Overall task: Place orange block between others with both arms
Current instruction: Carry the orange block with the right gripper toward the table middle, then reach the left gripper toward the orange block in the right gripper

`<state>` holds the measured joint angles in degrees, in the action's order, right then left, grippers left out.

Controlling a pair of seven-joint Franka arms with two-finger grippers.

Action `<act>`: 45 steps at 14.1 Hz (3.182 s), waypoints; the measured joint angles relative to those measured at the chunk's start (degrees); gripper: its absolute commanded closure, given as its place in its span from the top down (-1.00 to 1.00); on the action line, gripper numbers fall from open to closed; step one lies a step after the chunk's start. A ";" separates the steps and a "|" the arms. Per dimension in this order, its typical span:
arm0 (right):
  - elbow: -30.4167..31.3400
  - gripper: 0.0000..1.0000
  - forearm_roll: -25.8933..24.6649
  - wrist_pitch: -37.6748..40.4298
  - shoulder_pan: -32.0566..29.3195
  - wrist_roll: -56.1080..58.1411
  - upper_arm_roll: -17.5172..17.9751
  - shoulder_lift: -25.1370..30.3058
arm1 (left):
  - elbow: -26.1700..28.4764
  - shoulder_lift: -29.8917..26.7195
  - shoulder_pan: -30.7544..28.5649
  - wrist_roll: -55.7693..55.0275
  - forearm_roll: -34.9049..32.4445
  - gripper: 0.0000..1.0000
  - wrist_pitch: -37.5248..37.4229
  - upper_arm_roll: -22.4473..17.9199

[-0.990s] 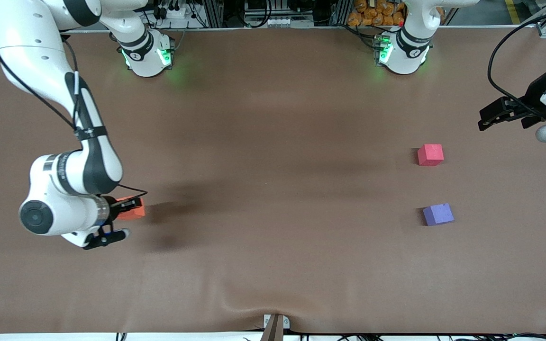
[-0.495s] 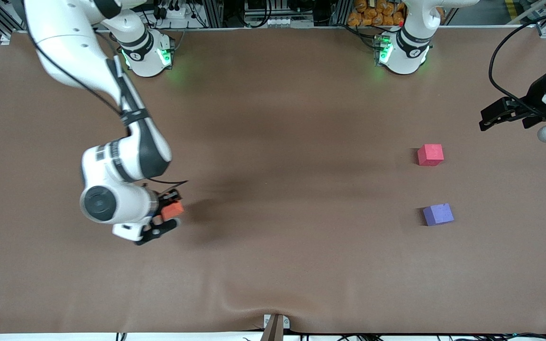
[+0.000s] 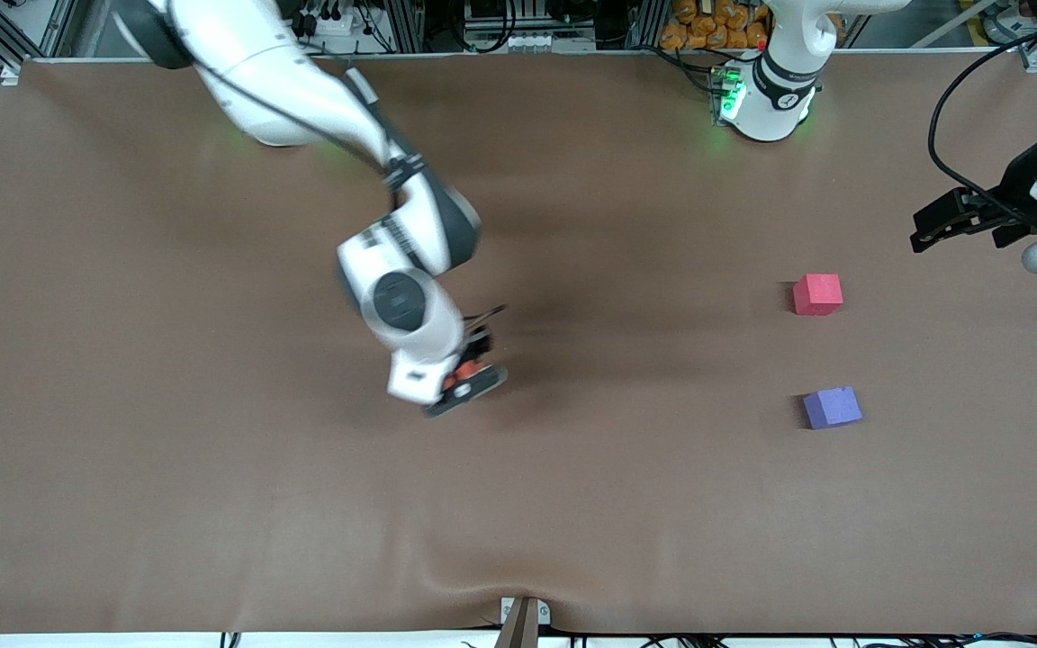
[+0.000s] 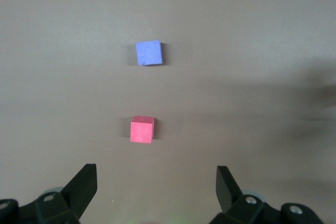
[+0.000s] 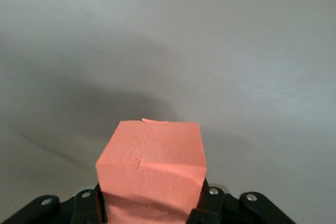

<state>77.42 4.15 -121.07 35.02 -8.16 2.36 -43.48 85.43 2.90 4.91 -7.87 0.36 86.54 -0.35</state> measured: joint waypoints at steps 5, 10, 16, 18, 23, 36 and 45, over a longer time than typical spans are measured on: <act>-2.76 -1.00 0.01 -1.96 6.41 -17.16 -0.11 -2.21 | 0.00 0.31 0.30 0.00 0.00 1.00 0.20 0.13; -5.03 -1.00 0.01 -2.26 8.37 -26.81 -0.43 -5.44 | 0.04 0.68 0.48 0.00 0.00 1.00 0.94 0.26; -5.80 -1.00 0.01 -5.61 7.93 -30.42 -1.56 -6.39 | 0.01 1.09 0.81 0.00 0.00 1.00 1.19 0.31; -5.86 -1.00 0.01 -6.82 7.55 -30.68 -1.69 -7.44 | 0.02 1.12 1.06 0.00 0.00 1.00 1.19 0.42; -5.95 -1.00 0.01 -7.82 7.36 -30.73 -1.50 -9.82 | 0.07 1.19 1.21 0.00 0.00 1.00 1.44 0.75; -6.11 1.00 0.02 -8.84 8.57 -30.96 -1.00 -11.10 | 0.16 3.05 2.19 0.00 0.00 1.00 2.73 2.03; -8.24 1.00 -0.01 -7.68 7.70 -30.23 -1.85 -9.25 | 0.18 12.29 12.29 -8.07 0.02 1.00 9.73 4.35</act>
<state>69.18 4.14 -128.75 42.72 -38.40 0.51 -52.73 85.61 15.20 17.21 -15.94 0.38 96.27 4.00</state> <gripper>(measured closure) 0.000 0.000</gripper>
